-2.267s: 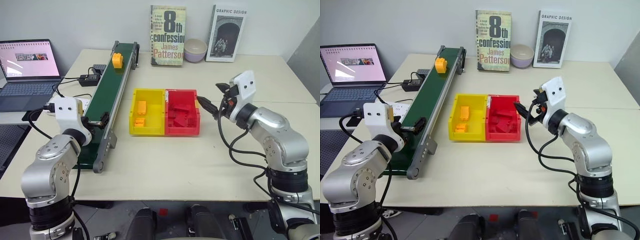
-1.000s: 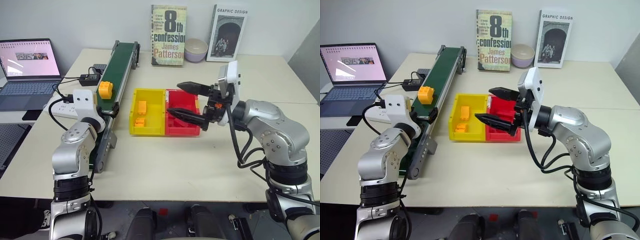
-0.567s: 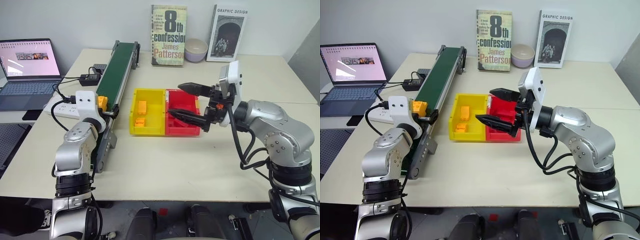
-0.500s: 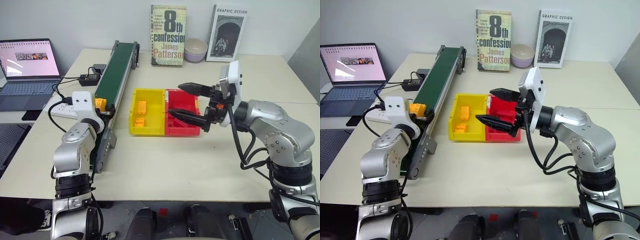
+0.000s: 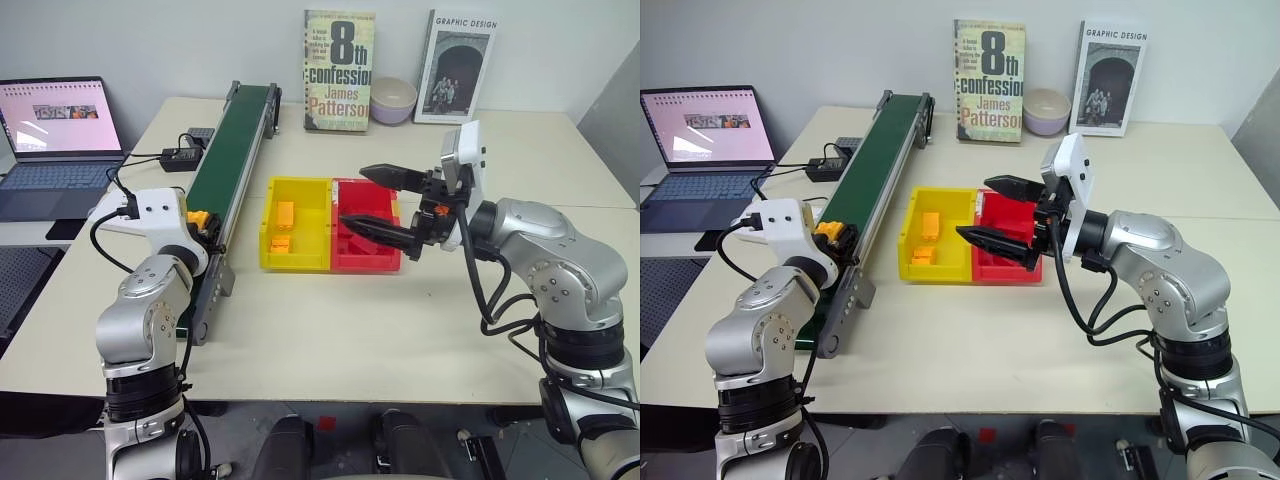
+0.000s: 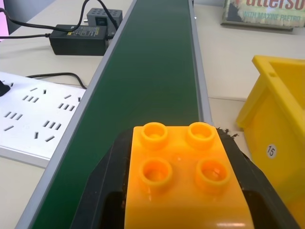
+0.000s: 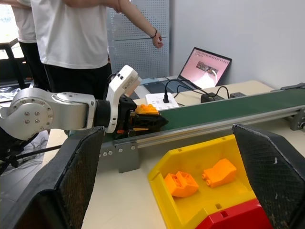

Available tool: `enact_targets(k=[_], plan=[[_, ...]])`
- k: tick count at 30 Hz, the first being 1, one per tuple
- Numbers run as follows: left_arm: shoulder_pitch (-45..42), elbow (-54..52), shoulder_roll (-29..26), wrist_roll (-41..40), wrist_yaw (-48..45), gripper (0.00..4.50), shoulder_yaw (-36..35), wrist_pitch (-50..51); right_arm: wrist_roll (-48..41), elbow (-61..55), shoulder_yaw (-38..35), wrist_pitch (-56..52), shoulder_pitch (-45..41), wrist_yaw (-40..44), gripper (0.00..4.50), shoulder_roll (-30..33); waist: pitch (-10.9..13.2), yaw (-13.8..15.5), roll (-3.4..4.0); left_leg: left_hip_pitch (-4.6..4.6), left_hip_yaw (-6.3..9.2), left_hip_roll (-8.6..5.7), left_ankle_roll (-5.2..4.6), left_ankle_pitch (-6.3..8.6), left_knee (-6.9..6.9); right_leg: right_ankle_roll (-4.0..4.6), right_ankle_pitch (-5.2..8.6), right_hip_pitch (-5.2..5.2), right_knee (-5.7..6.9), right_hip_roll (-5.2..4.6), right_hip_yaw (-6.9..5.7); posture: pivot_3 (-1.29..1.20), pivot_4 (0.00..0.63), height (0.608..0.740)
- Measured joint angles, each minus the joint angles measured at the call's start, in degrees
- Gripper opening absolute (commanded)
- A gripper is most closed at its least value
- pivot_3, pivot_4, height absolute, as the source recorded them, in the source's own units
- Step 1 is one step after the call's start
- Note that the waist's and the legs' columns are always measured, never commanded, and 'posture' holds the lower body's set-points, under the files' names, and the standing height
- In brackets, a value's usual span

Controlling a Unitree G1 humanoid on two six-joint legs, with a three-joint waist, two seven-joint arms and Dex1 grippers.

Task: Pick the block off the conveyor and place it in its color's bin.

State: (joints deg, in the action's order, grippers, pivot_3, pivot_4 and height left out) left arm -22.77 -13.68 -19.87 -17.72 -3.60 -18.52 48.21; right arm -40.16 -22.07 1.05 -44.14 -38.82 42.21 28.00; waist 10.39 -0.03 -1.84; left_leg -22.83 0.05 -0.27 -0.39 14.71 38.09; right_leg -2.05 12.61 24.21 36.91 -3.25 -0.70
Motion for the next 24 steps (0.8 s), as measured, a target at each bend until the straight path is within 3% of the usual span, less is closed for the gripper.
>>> enact_targets(k=[6, 11, 15, 20, 22, 24], plan=[[-9.3, 3.1, -5.0, -0.2, -4.0, 1.54, 2.9, 1.7, 0.2, -2.1, -0.6, -0.3, 1.6, -0.9, 4.5, 2.4, 0.0, 0.5, -0.02, -0.05, 0.07, -0.07, 0.0, 0.0, 0.03, 0.0, 0.0, -0.02, -0.01, 0.11, -0.11, 0.0, 0.15, 0.74], [-20.4, 11.6, -8.6, -0.1, -17.2, 1.54, 13.5, -0.5, 2.2, -7.0, -1.6, -3.0, 5.2, -5.4, 4.5, 6.9, 0.0, 0.5, -0.02, -0.06, -0.16, -0.18, -0.01, 0.01, 0.01, -0.02, 0.01, -0.01, -0.1, 0.07, -0.07, 0.0, 0.15, 0.74], [-23.2, 21.8, -7.6, 2.6, -23.9, 1.54, 21.8, -5.0, 2.5, -11.2, -2.2, -6.2, 8.3, -10.3, 4.5, 7.0, 0.0, 0.2, -0.02, -0.07, -0.17, -0.08, -0.02, 0.01, -0.03, -0.02, 0.01, 0.08, -0.06, 0.12, -0.03, 0.0, 0.15, 0.74], [-25.4, 31.2, -4.9, 5.7, -24.6, 1.54, 24.1, -9.9, 0.7, -15.7, -4.4, -9.2, 10.6, -15.2, 4.5, 6.1, 0.0, -0.1, -0.02, -0.07, -0.08, 0.03, -0.02, 0.01, -0.05, -0.02, 0.01, 0.11, -0.02, 0.13, -0.01, 0.0, 0.15, 0.74], [-25.5, 32.7, -4.9, 6.5, -24.7, 2.25, 24.1, -11.1, 0.6, -16.4, -4.5, -9.7, 10.8, -16.5, 4.5, 5.8, 0.0, -0.1, -0.02, -0.08, -0.05, 0.03, -0.02, 0.01, -0.04, -0.02, 0.01, 0.11, 0.0, 0.16, -0.03, 0.0, 0.15, 0.74], [-25.6, 33.6, -4.7, 6.6, -25.6, 2.55, 24.0, -12.2, 0.6, -17.2, -4.9, -10.1, 11.8, -18.0, 4.5, 5.3, 0.0, 0.0, -0.02, -0.09, -0.02, -0.01, -0.02, 0.01, -0.03, -0.03, 0.01, 0.09, -0.01, 0.16, -0.04, 0.0, 0.15, 0.74]])
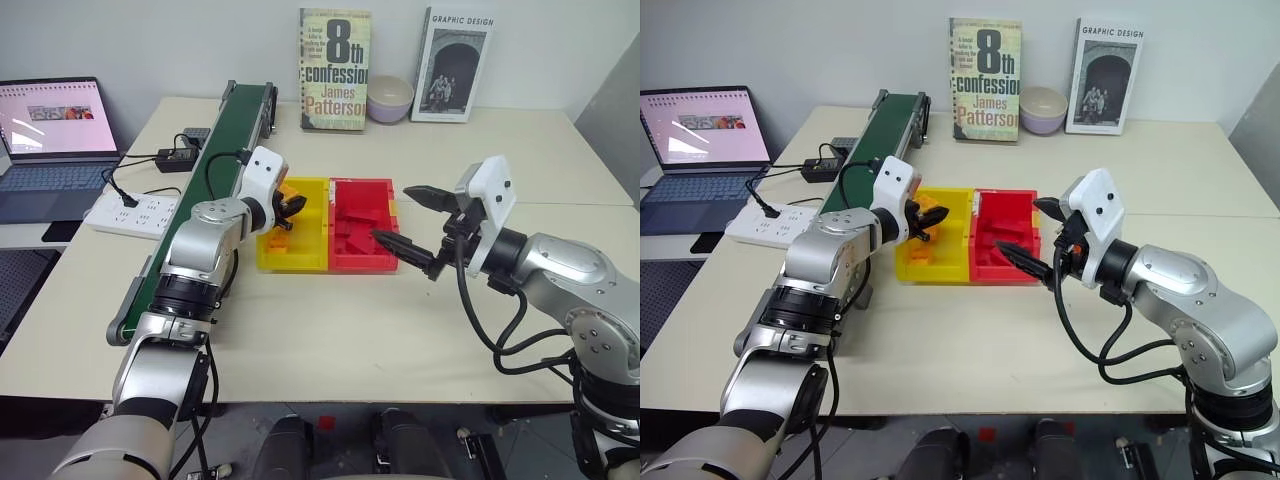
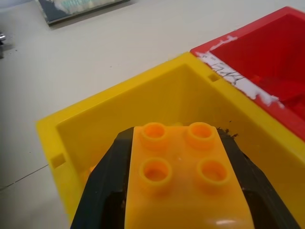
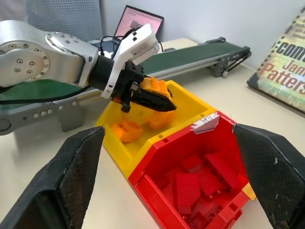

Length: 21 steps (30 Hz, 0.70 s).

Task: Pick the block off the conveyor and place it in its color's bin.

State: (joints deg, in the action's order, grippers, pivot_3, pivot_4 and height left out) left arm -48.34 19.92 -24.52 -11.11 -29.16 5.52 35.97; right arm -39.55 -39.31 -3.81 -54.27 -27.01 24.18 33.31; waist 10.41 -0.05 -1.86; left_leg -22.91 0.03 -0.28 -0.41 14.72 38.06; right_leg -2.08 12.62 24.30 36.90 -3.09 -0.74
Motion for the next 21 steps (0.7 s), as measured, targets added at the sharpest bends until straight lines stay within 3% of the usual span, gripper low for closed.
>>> enact_targets(k=[10, 15, 21], plan=[[-1.4, -1.6, -0.6, -0.5, -4.1, 4.43, -1.4, -0.4, 0.1, 0.4, -0.1, 0.2, 0.7, -1.3, 4.5, 0.0, 0.0, 0.0, 0.0, -0.01, -0.09, -0.06, 0.0, 0.0, 0.04, -0.03, -0.01, 0.0, -0.02, -0.02, 0.0, 0.0, 0.15, 0.74], [1.0, -8.4, -6.3, -1.9, -7.8, 4.43, -1.6, 2.7, 0.1, 2.9, 0.8, 1.5, -1.8, 1.8, 4.5, 1.1, 0.0, -0.5, 0.01, 0.02, -0.1, 0.01, 0.0, 0.0, -0.01, -0.02, -0.01, 0.05, 0.02, 0.05, 0.02, 0.0, 0.15, 0.74], [12.2, -21.3, -22.9, -7.3, -21.0, 4.43, -6.3, 6.9, 1.7, 9.6, 2.8, 5.4, -4.1, 9.8, 4.5, 5.2, 0.0, -1.4, 0.03, 0.01, -0.08, 0.02, 0.0, 0.0, -0.07, 0.08, 0.05, 0.06, -0.01, 0.01, 0.04, 0.0, 0.15, 0.74]])
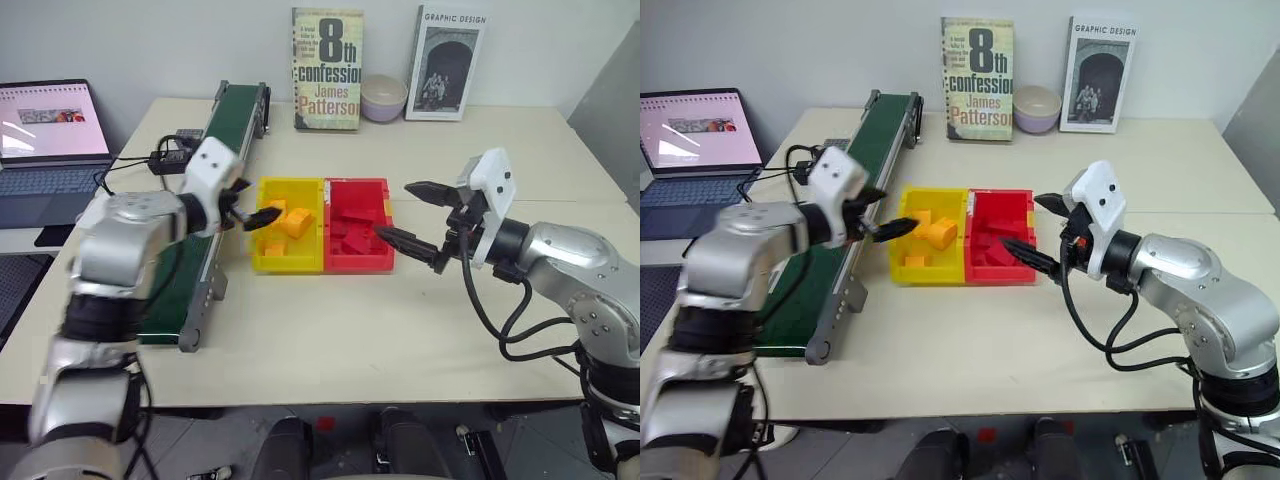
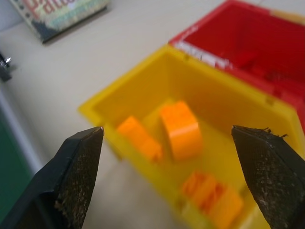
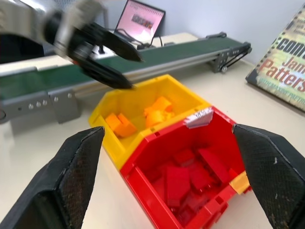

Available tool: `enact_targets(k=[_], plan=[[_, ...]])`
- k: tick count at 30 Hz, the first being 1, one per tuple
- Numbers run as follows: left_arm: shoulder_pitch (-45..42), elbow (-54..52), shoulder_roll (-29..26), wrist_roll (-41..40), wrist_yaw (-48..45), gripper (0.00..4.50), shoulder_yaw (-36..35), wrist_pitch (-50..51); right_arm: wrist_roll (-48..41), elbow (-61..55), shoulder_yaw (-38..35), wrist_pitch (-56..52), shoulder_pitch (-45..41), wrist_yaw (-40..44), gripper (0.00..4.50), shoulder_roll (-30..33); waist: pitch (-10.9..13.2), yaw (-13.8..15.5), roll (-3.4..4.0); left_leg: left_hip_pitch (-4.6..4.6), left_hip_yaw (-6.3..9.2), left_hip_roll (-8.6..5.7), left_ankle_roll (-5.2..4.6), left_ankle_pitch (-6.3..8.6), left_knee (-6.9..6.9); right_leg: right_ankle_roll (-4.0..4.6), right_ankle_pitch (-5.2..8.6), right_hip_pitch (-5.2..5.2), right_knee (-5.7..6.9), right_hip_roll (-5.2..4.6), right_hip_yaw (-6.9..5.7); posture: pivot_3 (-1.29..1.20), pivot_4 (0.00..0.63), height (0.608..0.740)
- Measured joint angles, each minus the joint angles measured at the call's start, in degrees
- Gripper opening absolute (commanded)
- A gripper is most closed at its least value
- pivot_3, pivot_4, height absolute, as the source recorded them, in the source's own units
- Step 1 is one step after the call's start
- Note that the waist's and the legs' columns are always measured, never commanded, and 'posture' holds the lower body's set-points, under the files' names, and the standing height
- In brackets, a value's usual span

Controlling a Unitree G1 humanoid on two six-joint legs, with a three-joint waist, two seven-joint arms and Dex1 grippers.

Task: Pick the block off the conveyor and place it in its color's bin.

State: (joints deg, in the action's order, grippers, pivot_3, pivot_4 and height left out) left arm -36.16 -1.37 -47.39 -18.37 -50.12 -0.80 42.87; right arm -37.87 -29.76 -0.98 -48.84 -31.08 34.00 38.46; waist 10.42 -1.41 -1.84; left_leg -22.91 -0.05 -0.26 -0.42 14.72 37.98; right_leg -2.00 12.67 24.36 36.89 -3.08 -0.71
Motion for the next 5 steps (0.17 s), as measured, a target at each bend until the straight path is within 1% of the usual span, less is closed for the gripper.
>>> enact_targets(k=[2, 5], plan=[[2.7, -3.1, -3.2, -2.1, -3.0, 4.43, -1.8, 0.9, 0.8, 2.7, 0.5, 1.5, -0.7, 2.5, 4.5, 0.6, 0.0, 0.2, 0.0, 0.0, 0.03, -0.03, 0.0, 0.0, 0.03, -0.01, 0.01, -0.03, -0.01, -0.03, -0.01, 0.0, 0.15, 0.74], [4.4, -5.6, -5.2, -3.2, -3.6, 4.43, -4.2, 1.0, 1.9, 5.4, 1.3, 3.9, -1.8, 5.0, 4.5, 0.7, 0.0, 0.9, 0.0, 0.03, 0.02, -0.04, 0.0, 0.0, 0.1, -0.18, 0.12, -0.09, -0.04, -0.03, -0.02, 0.0, 0.15, 0.74]])
